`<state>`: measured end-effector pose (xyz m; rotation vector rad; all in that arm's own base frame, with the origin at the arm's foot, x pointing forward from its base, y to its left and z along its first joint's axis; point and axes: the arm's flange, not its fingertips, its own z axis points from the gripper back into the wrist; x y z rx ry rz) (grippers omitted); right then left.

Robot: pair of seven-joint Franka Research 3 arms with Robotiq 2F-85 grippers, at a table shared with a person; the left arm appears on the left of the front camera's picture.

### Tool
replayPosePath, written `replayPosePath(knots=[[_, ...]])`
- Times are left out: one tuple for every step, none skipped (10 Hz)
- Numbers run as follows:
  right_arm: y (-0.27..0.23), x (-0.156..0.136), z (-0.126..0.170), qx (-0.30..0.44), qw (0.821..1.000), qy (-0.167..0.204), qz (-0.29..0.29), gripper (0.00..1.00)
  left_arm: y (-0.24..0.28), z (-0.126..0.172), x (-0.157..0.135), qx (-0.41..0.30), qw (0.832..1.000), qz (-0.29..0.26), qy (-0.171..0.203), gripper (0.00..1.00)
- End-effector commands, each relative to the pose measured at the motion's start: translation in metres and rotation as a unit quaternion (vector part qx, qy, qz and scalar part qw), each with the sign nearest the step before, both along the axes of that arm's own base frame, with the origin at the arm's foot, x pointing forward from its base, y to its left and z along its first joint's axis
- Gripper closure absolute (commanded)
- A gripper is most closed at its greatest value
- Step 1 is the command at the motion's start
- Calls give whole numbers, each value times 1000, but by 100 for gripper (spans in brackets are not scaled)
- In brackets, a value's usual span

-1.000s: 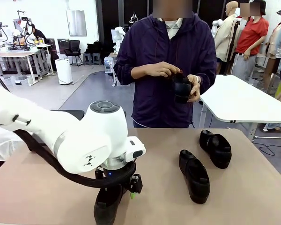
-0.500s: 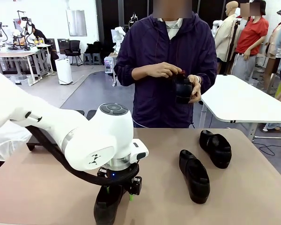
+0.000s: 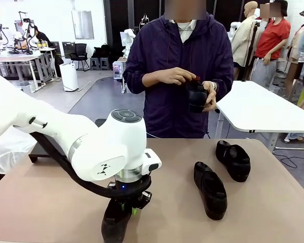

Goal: Organize the shoes by placing them on the stand.
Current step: Place the Shoe from the middle of the table onto the Shoes Stand.

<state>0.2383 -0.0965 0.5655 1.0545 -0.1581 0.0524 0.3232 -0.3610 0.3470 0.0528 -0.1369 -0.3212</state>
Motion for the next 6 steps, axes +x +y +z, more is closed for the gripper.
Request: replayPosePath(knots=[[1, 1, 6, 13, 1000, -2, -2, 0, -5, -1, 3, 13, 1000, 11, -11, 100], [1, 1, 6, 13, 1000, -2, -2, 0, -5, -1, 3, 13, 1000, 13, -10, 100], [1, 1, 6, 13, 1000, -2, -2, 0, -4, 0, 3, 12, 1000, 13, -10, 100], [1, 1, 6, 13, 1000, -2, -2, 0, -2, 4, 1, 4, 1000, -1, -5, 100], [1, 1, 6, 13, 1000, -2, -2, 0, 1, 17, -5, -8, 1000, -15, -2, 100], [1, 1, 6, 13, 1000, -2, -2, 0, 5, 39, -15, -17, 999, -42, 0, 100]])
